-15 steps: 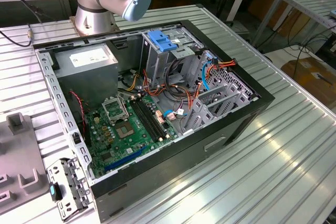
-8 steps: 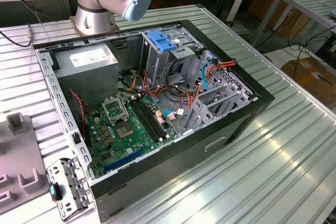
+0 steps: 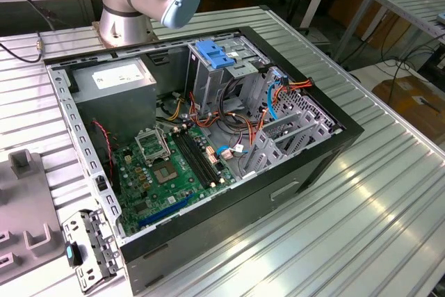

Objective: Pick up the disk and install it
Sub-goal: 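Pick up the disk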

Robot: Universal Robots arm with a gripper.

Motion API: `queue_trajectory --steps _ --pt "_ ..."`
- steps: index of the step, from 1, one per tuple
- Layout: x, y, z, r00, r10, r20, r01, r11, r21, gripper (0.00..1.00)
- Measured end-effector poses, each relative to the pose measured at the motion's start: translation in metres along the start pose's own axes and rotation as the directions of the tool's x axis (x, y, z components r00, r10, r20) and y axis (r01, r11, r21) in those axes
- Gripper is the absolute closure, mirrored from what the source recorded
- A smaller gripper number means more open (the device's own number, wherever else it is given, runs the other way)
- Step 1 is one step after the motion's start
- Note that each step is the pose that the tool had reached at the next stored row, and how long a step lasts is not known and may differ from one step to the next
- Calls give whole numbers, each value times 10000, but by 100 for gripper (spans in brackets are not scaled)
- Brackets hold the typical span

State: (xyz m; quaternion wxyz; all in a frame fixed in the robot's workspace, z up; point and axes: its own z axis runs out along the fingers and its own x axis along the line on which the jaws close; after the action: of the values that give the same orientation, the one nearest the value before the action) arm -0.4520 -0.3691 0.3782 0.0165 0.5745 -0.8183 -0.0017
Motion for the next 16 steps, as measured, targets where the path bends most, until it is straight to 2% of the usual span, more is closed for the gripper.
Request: queue_trajectory --steps 3,6,8,10,12,15,16 --pt "-42 17 19 10000 -84 20 84 9999 58 89" --pt "-41 27 52 9996 -287 38 287 9996 62 89" --pt "-42 28 69 9984 -567 35 566 9984 67 89" --pt "-43 27 90 9955 -945 27 945 9955 77 89" --pt "-38 43 106 9944 -1055 34 1055 9943 124 89" --pt "-14 110 138 9943 -1065 58 1064 9941 216 89" --pt "-7 130 147 9942 -1071 64 1069 9940 245 83"
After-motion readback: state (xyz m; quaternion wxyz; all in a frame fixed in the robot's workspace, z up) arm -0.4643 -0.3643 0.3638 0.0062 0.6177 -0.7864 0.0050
